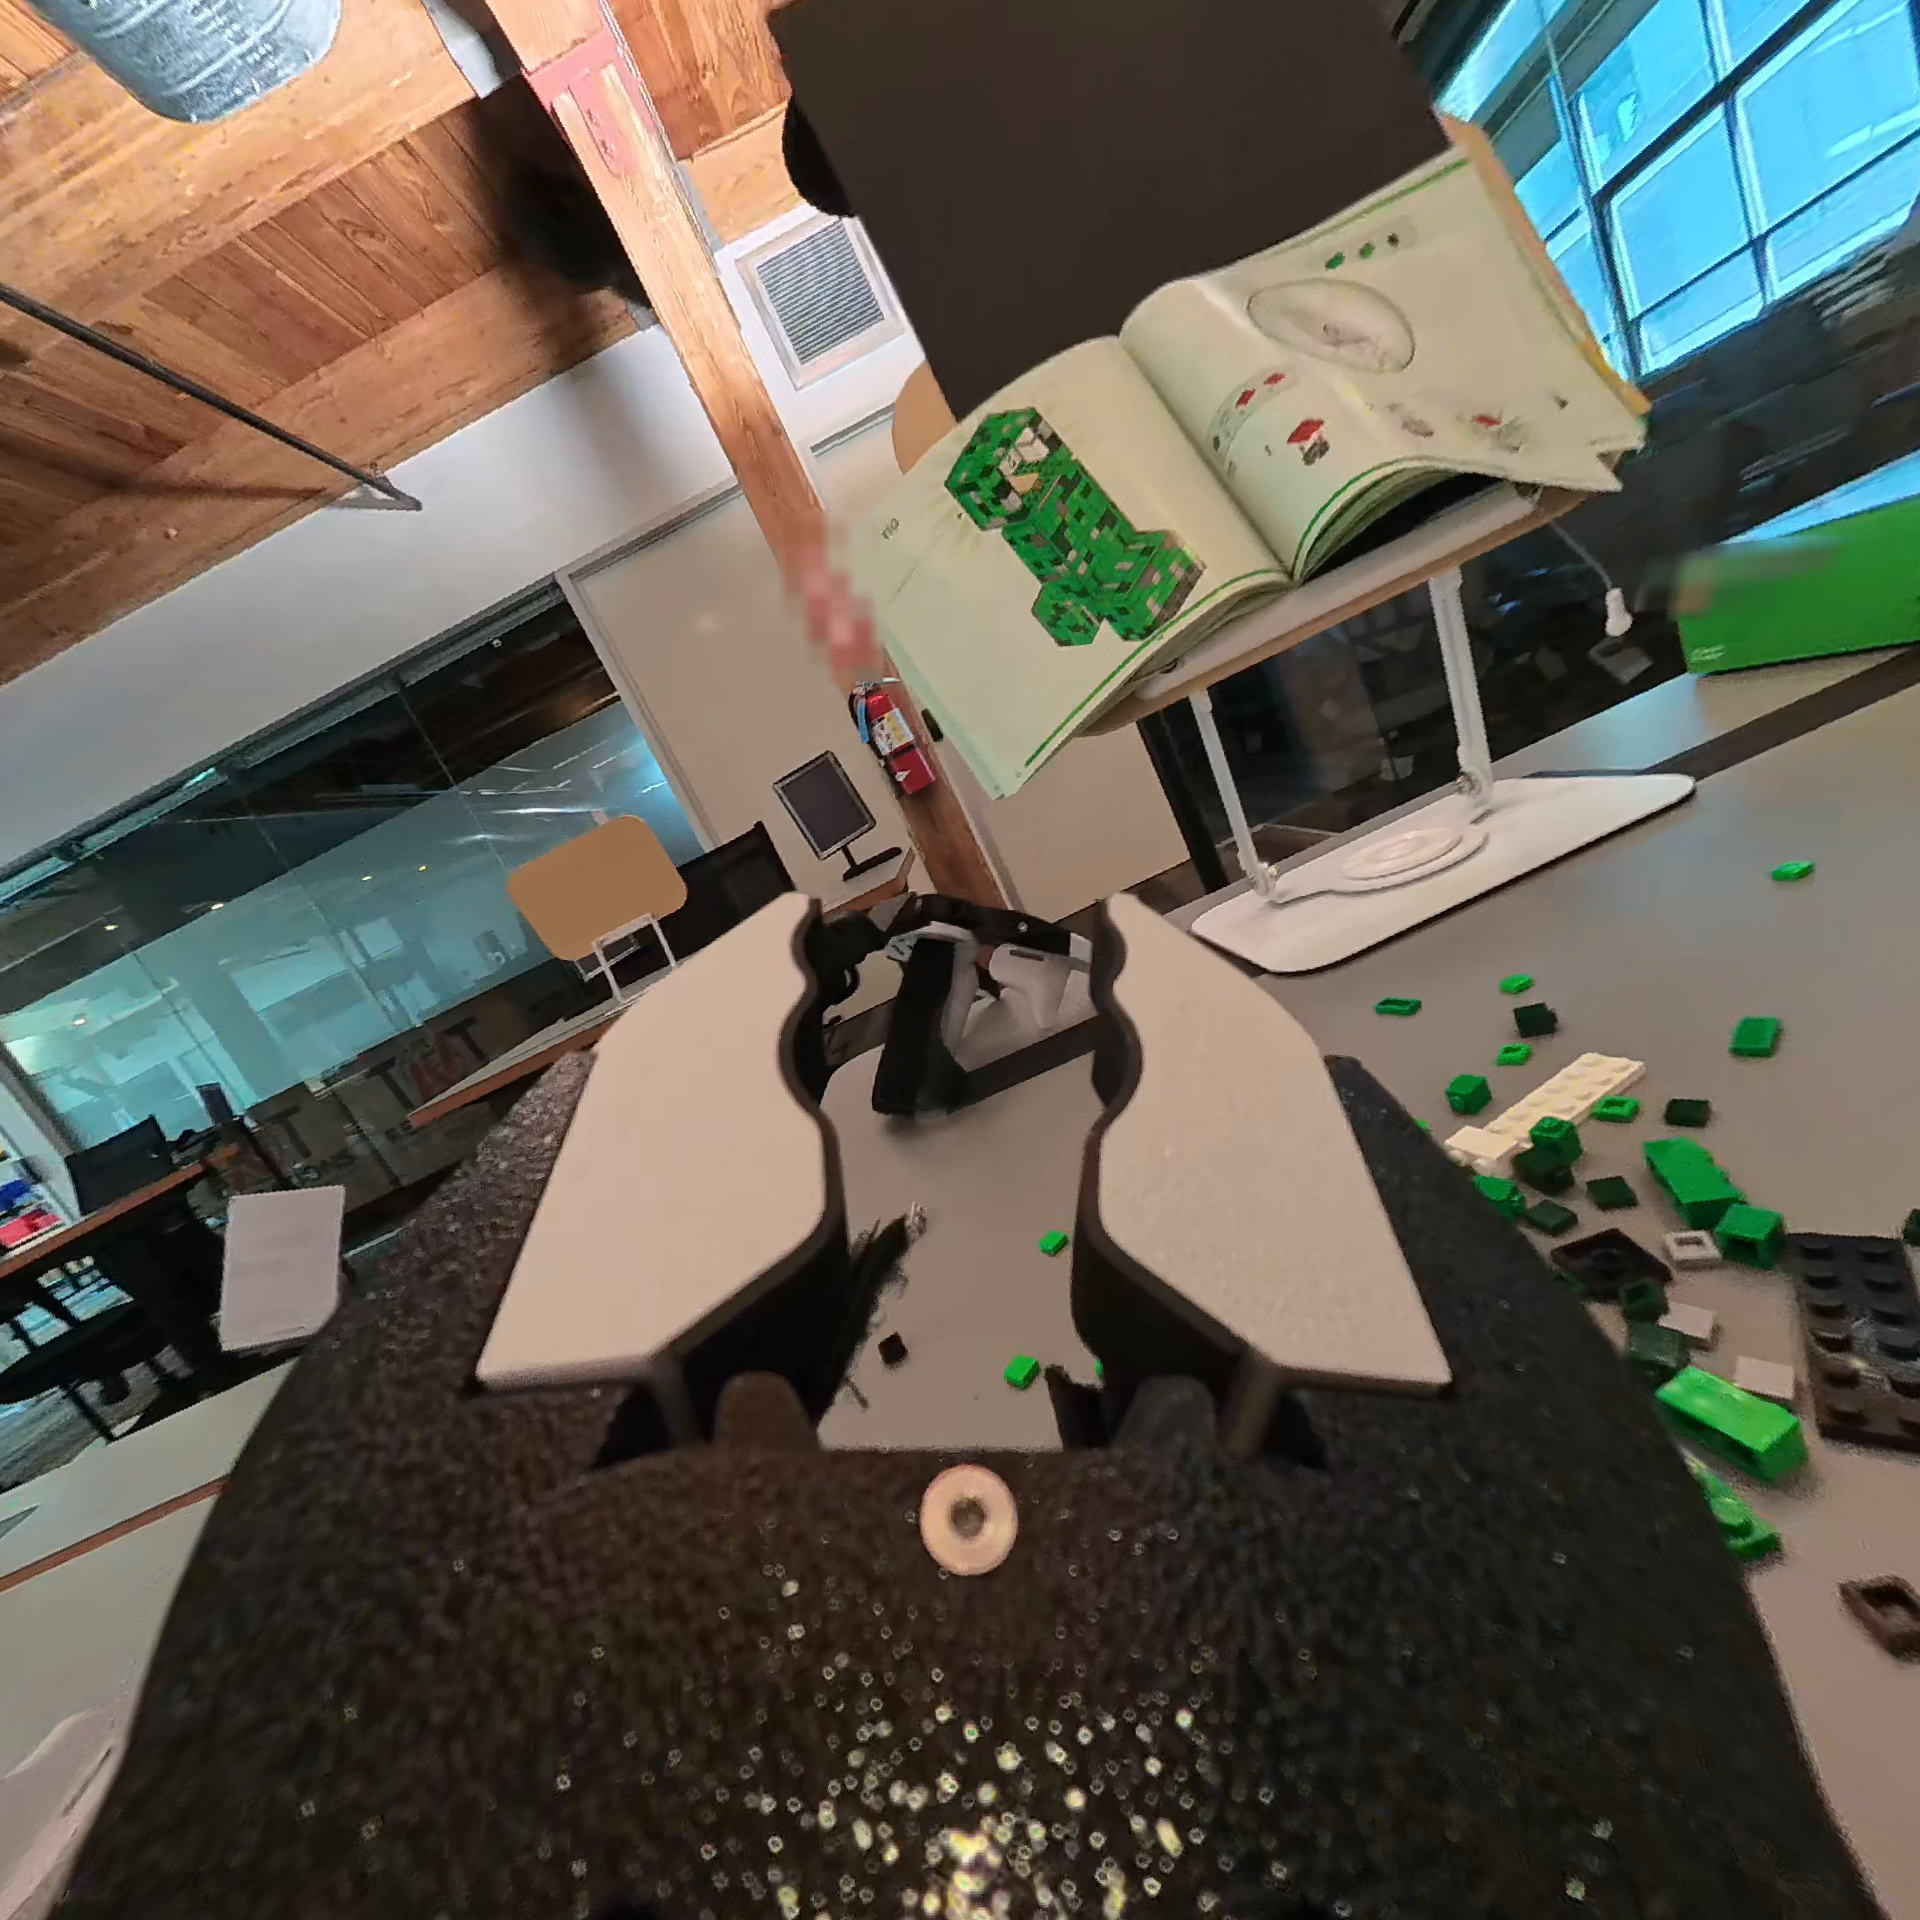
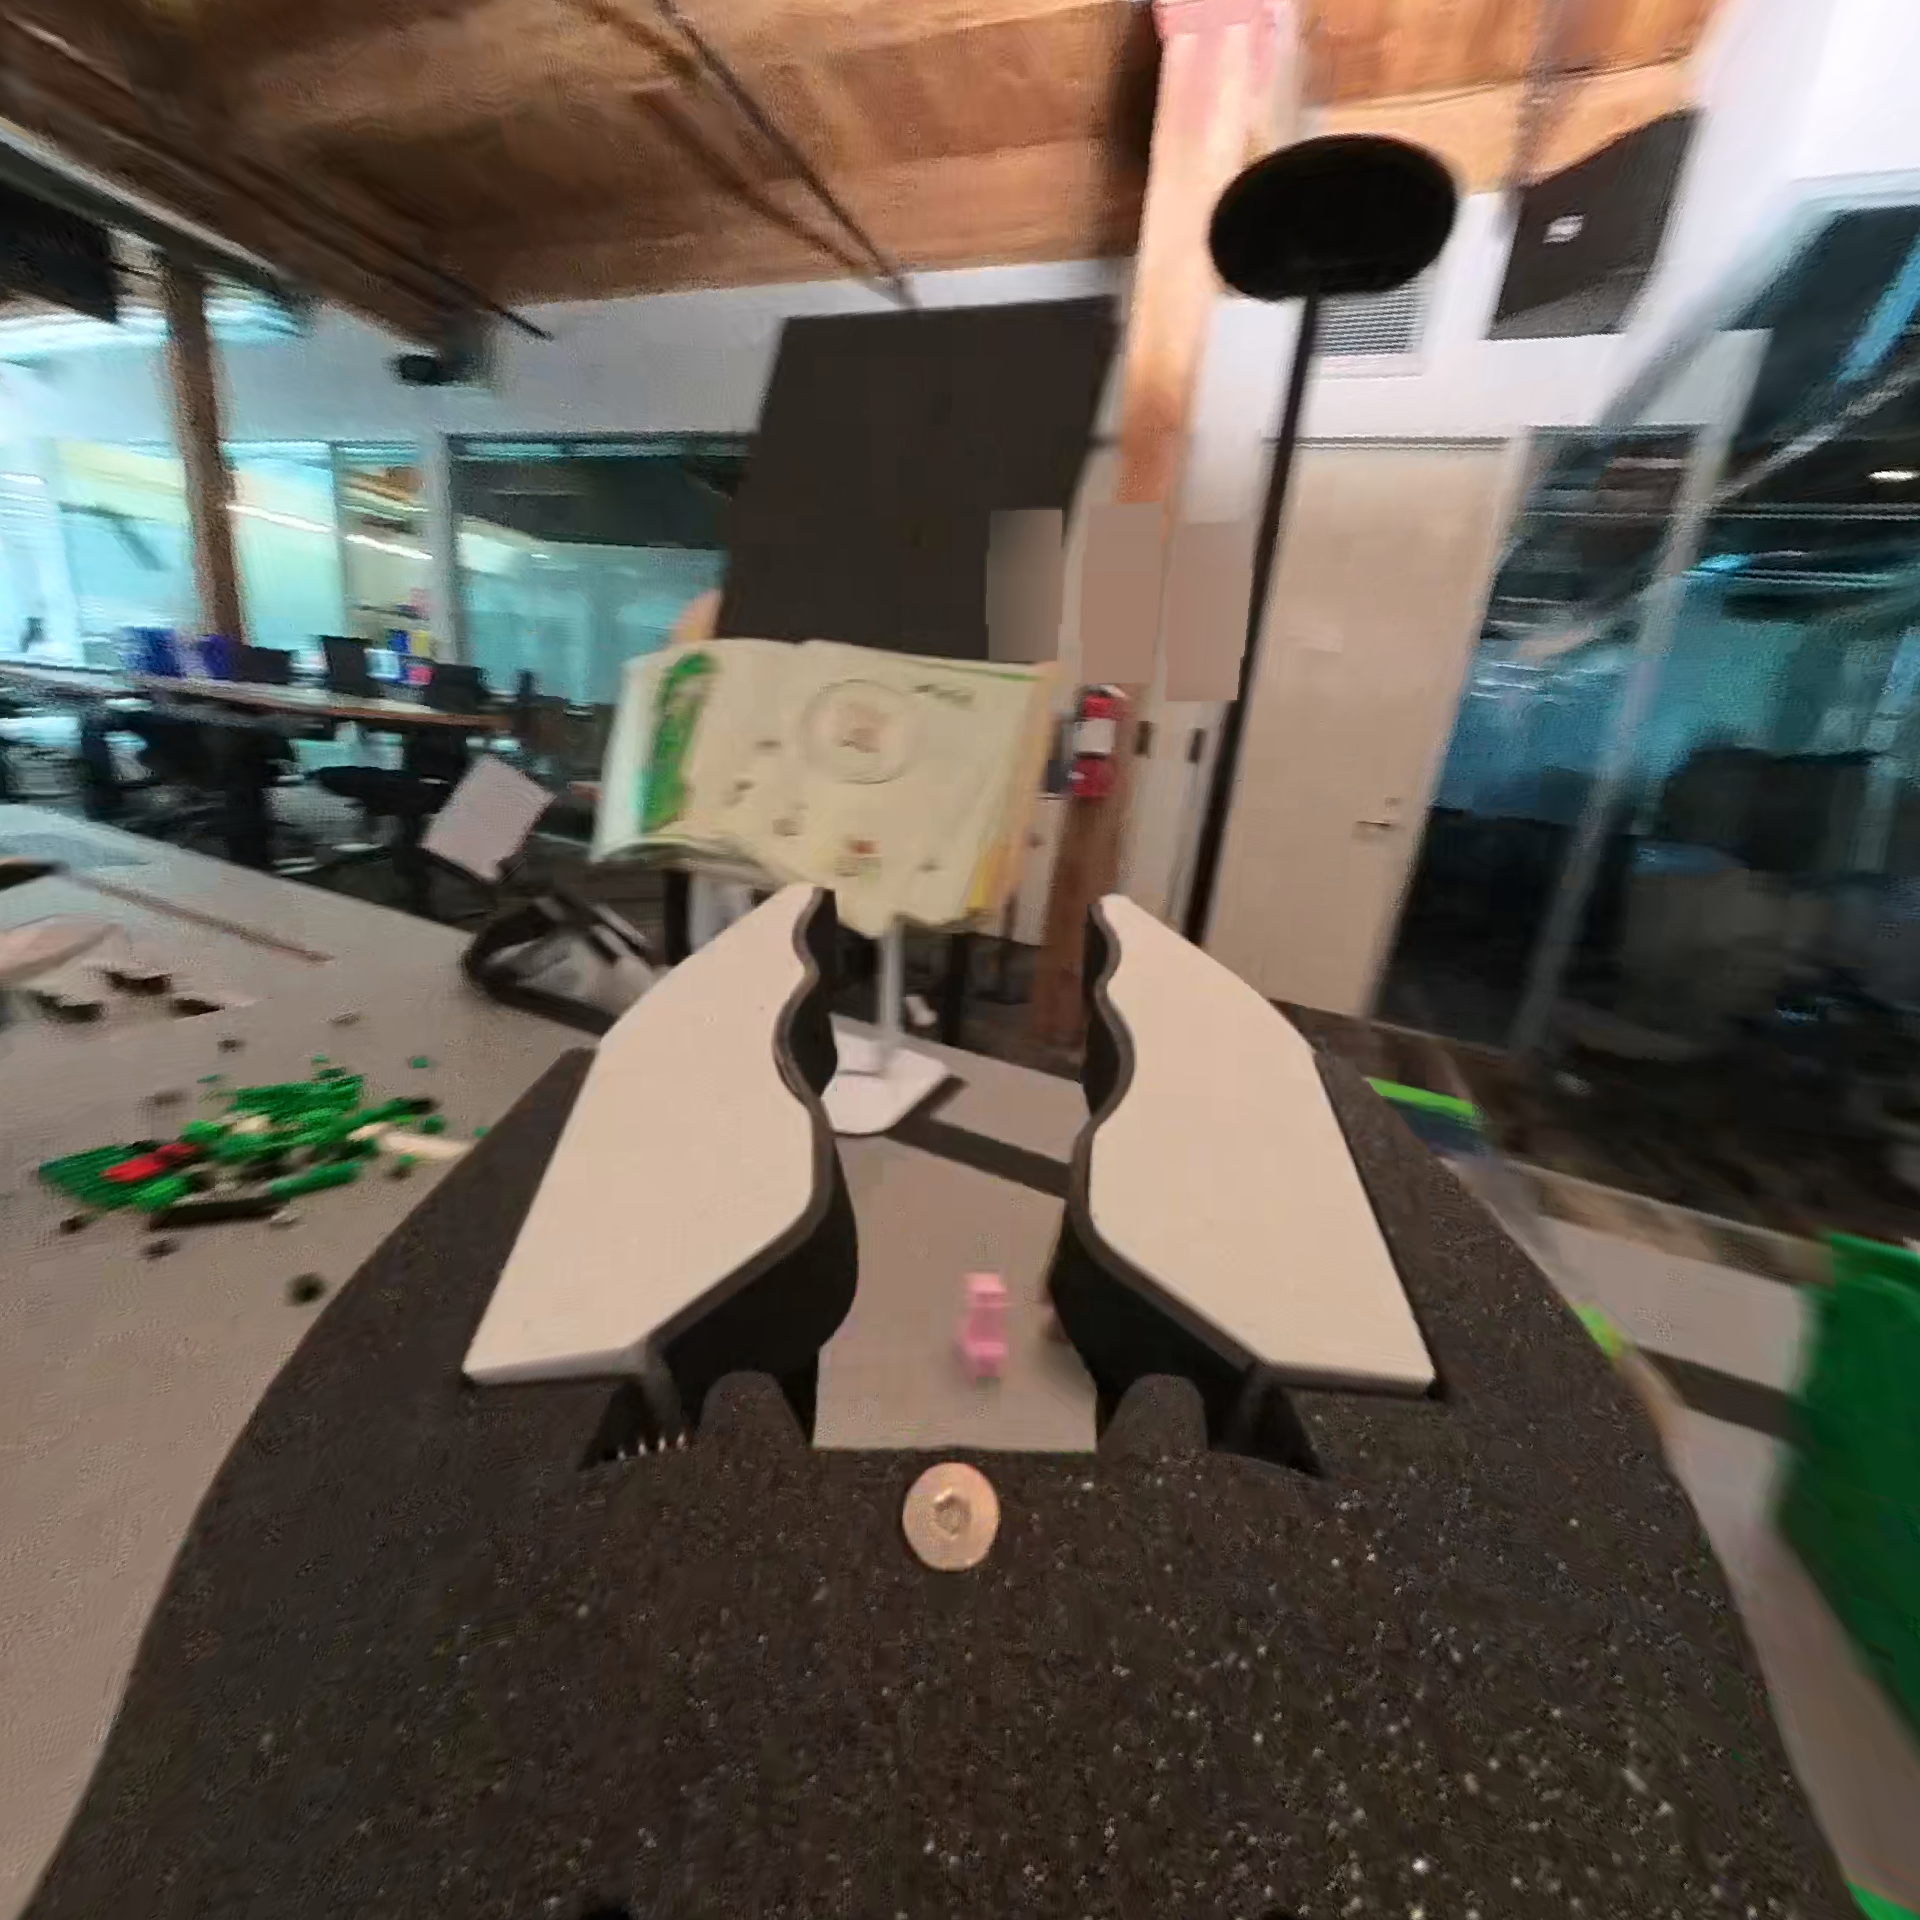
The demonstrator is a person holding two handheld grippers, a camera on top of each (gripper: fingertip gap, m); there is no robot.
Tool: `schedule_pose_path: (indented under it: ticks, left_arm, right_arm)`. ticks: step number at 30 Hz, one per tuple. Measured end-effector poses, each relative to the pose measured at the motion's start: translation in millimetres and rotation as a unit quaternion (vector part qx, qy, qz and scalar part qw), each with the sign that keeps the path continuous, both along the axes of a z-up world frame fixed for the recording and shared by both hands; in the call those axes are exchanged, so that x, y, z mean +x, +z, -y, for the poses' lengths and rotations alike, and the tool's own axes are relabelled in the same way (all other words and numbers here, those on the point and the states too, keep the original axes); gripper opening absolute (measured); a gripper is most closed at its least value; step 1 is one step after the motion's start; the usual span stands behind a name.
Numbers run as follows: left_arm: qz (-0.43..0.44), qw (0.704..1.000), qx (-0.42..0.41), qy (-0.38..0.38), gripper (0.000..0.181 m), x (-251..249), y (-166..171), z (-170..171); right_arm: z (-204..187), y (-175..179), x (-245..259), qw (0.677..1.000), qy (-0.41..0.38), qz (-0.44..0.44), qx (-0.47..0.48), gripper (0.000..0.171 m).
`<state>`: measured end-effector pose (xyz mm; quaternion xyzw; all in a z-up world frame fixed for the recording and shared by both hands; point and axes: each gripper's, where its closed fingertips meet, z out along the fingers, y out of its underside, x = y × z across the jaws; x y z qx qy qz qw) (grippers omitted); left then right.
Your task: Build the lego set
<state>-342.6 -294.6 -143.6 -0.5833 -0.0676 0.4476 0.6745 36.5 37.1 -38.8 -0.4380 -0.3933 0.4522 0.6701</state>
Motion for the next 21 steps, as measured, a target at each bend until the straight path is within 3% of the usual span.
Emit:
schedule_pose_path:
  ticks: [3,7,12,14,17,21]
  left_arm:
    - [-0.003,1.000,0.019,-0.012,0.048,6,8,7]
    - [-0.026,0.997,0.067,-0.003,0.046,13,38,29]
    - [0.031,0.990,0.131,0.044,0.044,14,92,114]
    - [0.074,0.992,0.090,0.045,0.042,3,95,141]
    - [0.192,0.979,-0.036,0.055,0.040,-37,78,165]
    - [0.374,0.893,-0.240,0.073,0.034,-85,10,181]
  right_arm:
    - [64,-50,-77,0.998,0.062,-0.007,0.016,0.042]
    - [106,-87,-150,0.996,0.089,-0.012,-0.005,0.043]
    - [134,-117,-179,0.994,0.089,0.031,0.047,0.042]
    - [139,-118,-180,0.993,0.099,0.030,0.053,0.040]
    - [139,-125,-188,0.991,0.120,0.047,0.035,0.038]
    - [136,-128,-195,0.988,0.145,0.050,0.000,0.037]
